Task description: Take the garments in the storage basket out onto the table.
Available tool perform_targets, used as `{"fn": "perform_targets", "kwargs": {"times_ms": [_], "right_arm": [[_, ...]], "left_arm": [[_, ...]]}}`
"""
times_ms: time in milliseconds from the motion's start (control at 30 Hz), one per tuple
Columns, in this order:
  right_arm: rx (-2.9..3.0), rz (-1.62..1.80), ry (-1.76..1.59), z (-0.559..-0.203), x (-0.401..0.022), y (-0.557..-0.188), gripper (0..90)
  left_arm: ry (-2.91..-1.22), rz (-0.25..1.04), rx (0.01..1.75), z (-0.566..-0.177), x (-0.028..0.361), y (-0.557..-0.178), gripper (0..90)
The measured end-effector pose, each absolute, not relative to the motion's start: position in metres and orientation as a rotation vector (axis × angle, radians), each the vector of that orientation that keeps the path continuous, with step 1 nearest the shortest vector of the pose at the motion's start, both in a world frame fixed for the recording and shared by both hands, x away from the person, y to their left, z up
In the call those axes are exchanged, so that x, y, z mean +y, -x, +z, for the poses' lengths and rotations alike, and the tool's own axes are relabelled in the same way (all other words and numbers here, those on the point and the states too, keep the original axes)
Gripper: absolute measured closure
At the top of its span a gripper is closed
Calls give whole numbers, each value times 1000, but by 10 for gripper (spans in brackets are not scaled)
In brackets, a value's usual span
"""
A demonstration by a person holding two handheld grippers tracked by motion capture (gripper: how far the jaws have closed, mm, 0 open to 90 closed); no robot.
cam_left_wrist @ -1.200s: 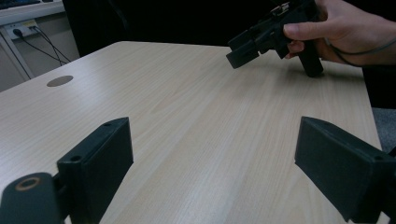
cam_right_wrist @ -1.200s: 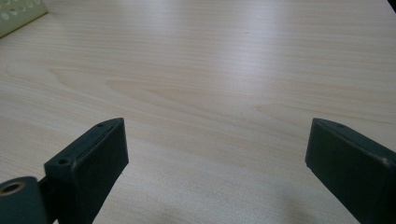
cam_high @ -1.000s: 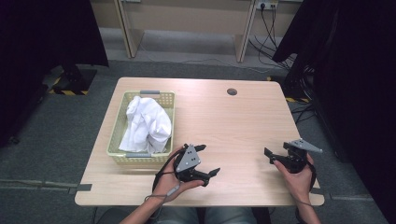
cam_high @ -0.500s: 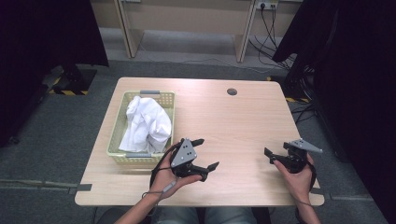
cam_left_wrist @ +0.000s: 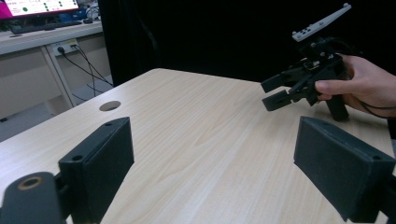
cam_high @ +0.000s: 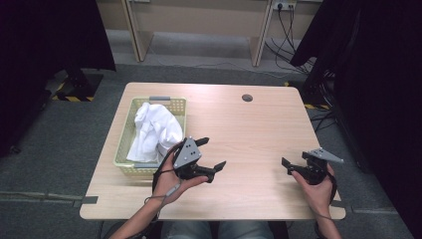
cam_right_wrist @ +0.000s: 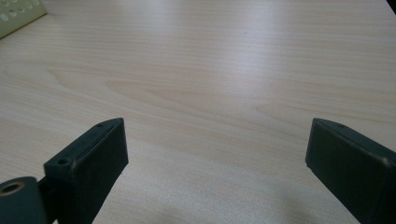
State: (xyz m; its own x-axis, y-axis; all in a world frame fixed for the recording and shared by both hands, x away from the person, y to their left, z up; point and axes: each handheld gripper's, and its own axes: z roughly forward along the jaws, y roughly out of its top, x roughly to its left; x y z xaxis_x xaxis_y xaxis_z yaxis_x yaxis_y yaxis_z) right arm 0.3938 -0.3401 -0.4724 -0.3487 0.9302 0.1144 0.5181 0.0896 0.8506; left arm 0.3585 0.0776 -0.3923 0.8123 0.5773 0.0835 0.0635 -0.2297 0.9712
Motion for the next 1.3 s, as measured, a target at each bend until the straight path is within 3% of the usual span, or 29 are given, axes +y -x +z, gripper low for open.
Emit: {"fn": "perform_targets", "kwargs": {"times_ms": [567,1300], "right_arm": [[1903,1182,-1422,-472,-340,-393,60],[1902,1185,-1425,-472,-340,-394,60]], "left_arm": [[-1771,630,599,-373,116,-384,111],[-1786,738,920,-387,176,-442,95]]}}
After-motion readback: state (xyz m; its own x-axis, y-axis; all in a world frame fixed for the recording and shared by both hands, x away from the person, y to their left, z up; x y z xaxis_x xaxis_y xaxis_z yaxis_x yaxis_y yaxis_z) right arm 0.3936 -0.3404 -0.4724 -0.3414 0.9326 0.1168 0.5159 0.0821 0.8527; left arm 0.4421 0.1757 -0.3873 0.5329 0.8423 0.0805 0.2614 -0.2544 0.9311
